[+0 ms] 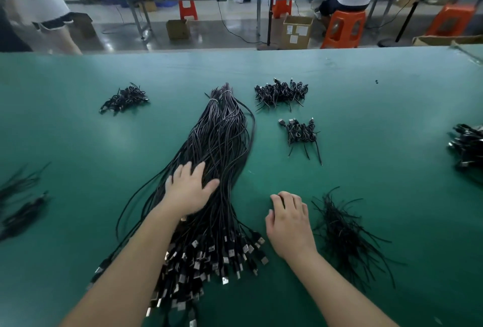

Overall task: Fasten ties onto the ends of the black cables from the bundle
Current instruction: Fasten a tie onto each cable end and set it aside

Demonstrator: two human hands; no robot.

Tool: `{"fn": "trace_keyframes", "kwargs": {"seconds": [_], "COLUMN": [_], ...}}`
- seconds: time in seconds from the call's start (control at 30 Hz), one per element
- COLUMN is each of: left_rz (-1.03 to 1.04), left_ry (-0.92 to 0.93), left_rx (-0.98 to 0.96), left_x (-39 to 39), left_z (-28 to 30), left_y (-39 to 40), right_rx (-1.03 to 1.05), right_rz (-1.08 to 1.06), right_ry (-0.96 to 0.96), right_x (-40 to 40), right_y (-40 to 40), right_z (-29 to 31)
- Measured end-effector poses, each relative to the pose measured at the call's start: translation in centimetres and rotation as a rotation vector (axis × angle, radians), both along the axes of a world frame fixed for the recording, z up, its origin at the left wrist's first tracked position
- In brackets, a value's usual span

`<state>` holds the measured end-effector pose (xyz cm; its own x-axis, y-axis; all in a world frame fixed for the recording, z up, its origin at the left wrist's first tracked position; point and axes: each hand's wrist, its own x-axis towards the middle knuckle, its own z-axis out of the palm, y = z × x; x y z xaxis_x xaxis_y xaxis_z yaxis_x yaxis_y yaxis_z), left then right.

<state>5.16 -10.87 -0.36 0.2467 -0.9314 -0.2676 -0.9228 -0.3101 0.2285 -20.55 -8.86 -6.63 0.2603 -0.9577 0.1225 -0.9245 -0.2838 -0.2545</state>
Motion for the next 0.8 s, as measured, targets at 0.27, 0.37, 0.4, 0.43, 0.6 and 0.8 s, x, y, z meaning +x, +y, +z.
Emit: {"fn": "trace_keyframes", "kwargs": {"seconds": [0.27, 0.37, 0.4, 0.43, 0.6, 0.8], "left_rz": [-0.093, -0.113, -0.114, -0.112, -0.1, -0.102], "left_ry": [-0.168, -0.181, -0.183, -0.182, -0.176, -0.178], "left_rx": [-0.009, -0.018, -0.02, -0.023, -0.045, -0.088], "left_x": [-0.5, -0.5, -0.5, -0.5, -0.6, -0.6], "left_z": [-3.3, -3.3, -3.3, -3.4, -3.5, -3.6], "left_y": [3.5, 3.6, 3.7, 3.6, 3.6, 3.7], "right_rx": [0.015, 0.064, 0.093, 0.125, 0.349, 0.558], "right_rz": [-0.014, -0.043, -0.055, -0.063, -0.009, -0.054], "right_ry": [-0.016, -0.036, -0.059, -0.1, -0.31, -0.131], "right_x": [0.0, 0.1, 0.3, 0.7, 4.5, 7.7], "right_y": [0.2, 0.0, -0.1, -0.1, 0.5, 0.9], "right_z": [0.5, 1.2, 1.6, 2.1, 5.3, 6.0]}}
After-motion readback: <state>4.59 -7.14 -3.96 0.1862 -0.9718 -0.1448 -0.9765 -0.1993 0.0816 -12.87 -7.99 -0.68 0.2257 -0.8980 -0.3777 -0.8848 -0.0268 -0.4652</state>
